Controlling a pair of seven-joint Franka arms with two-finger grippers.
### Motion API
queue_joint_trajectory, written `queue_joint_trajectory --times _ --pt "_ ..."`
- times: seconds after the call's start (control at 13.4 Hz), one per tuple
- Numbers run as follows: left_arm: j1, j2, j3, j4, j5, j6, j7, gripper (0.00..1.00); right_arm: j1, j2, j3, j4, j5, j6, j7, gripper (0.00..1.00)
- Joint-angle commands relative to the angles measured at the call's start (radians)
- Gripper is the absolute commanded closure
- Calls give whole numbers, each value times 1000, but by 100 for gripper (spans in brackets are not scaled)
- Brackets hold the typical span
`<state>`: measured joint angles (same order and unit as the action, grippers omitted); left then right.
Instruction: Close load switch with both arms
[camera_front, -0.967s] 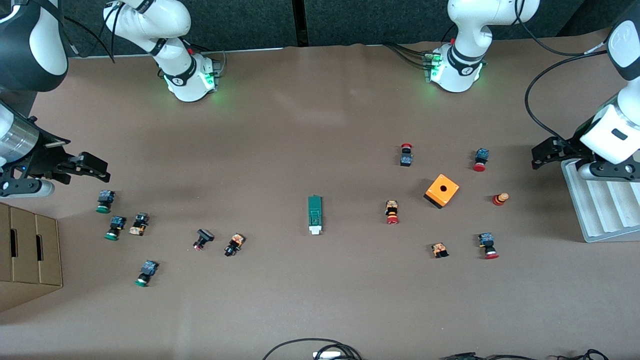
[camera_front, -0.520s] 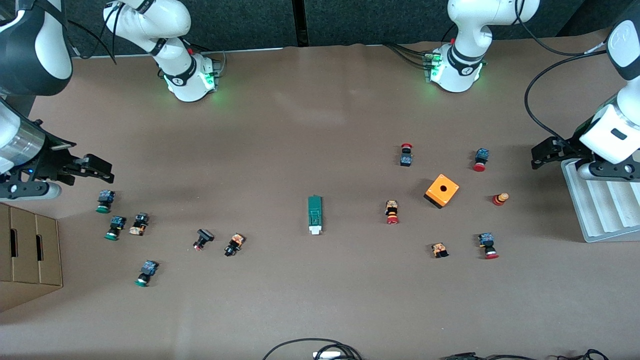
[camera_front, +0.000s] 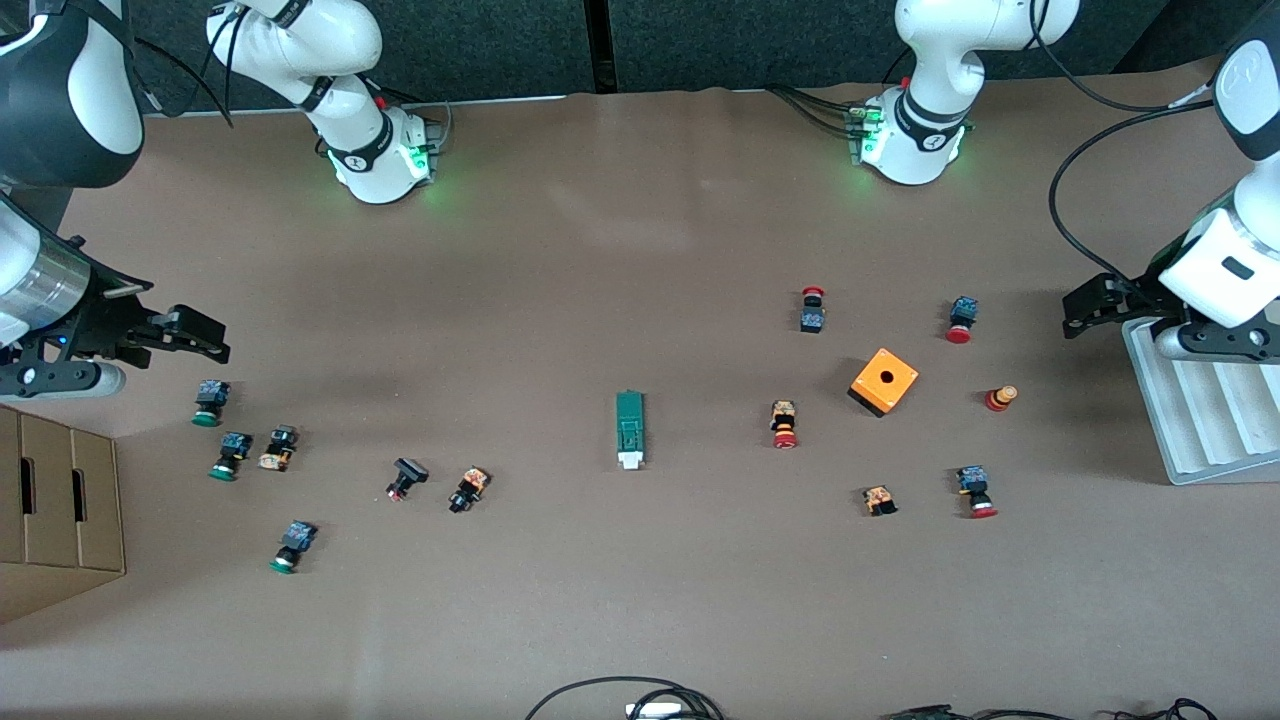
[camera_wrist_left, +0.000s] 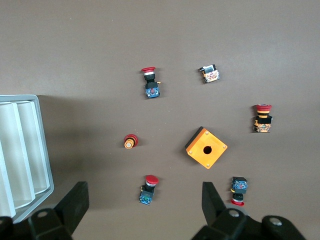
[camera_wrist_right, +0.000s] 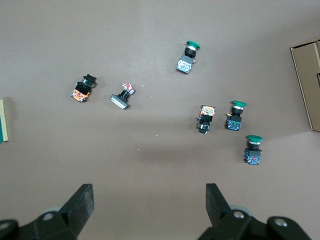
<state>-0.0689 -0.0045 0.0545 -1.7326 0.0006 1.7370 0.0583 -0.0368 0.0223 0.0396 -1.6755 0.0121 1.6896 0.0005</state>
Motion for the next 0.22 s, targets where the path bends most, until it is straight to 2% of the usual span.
queue_joint_trajectory --times 0.0,0.15 --pt "-9 -5 7 11 12 -19 12 0 3 10 -3 30 5 -28 10 0" --pt "-9 -5 7 11 12 -19 12 0 3 11 -3 30 5 -28 10 0"
